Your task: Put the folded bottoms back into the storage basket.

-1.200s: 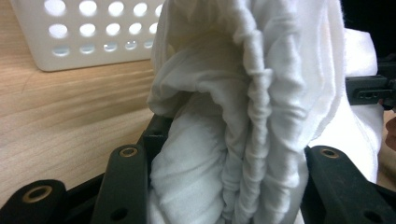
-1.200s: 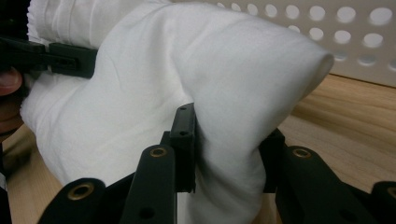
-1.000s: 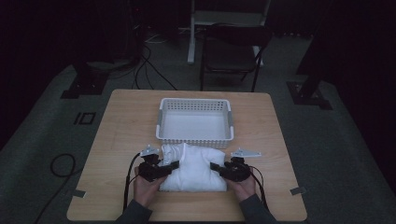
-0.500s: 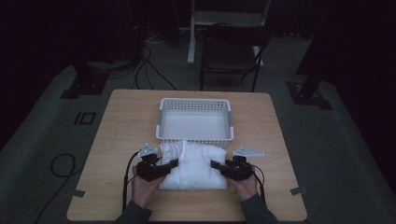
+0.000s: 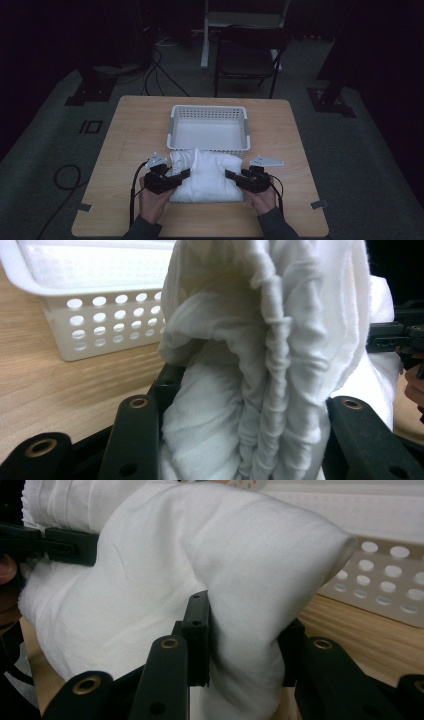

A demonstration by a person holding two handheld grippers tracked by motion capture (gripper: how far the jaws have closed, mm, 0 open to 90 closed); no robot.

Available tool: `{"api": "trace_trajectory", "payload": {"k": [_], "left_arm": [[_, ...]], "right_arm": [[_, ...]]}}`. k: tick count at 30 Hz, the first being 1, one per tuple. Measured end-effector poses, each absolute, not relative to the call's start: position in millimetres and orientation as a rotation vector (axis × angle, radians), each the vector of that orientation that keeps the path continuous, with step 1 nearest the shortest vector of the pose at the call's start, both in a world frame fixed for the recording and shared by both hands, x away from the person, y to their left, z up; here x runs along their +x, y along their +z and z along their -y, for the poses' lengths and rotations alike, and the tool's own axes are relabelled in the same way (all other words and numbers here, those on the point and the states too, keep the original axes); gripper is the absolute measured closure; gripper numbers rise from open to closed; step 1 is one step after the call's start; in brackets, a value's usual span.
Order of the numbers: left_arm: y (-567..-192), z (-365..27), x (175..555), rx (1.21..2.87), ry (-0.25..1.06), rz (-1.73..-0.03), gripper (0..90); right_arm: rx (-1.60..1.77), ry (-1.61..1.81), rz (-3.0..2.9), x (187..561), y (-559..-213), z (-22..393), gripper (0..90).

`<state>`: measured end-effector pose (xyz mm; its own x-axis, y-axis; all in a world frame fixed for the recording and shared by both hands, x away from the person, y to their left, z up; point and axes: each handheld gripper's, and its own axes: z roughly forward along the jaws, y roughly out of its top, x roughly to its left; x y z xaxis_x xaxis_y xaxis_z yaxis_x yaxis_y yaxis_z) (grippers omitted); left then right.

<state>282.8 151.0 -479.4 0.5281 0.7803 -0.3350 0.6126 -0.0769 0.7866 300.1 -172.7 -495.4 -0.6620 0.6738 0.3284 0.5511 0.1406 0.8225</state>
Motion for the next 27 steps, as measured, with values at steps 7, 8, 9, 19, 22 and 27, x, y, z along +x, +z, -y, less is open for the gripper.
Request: {"api": "trace_trajectory", "payload": {"k": [7, 8, 9, 19, 22, 27], "left_arm": [[-472, -152, 281, 1.763, 0.232, -1.16, 52.7], [-471, -152, 282, 1.758, 0.231, -1.161, 52.7], [-470, -152, 282, 1.758, 0.233, -1.159, 52.7], [-463, -153, 283, 1.749, 0.225, -1.153, 52.8], [-460, -153, 284, 1.752, 0.23, -1.146, 52.8], [-455, -152, 287, 1.752, 0.242, -1.135, 52.9]], "right_arm": [[1.213, 1.544, -2.27, 301, -487, 170, 68.6], [1.207, 1.544, -2.269, 301, -486, 170, 68.6], [1.206, 1.544, -2.269, 301, -485, 170, 68.6], [1.191, 1.55, -2.267, 303, -477, 171, 68.6], [1.19, 1.552, -2.266, 304, -475, 171, 68.6], [1.182, 1.557, -2.254, 305, -470, 171, 68.6]]}}
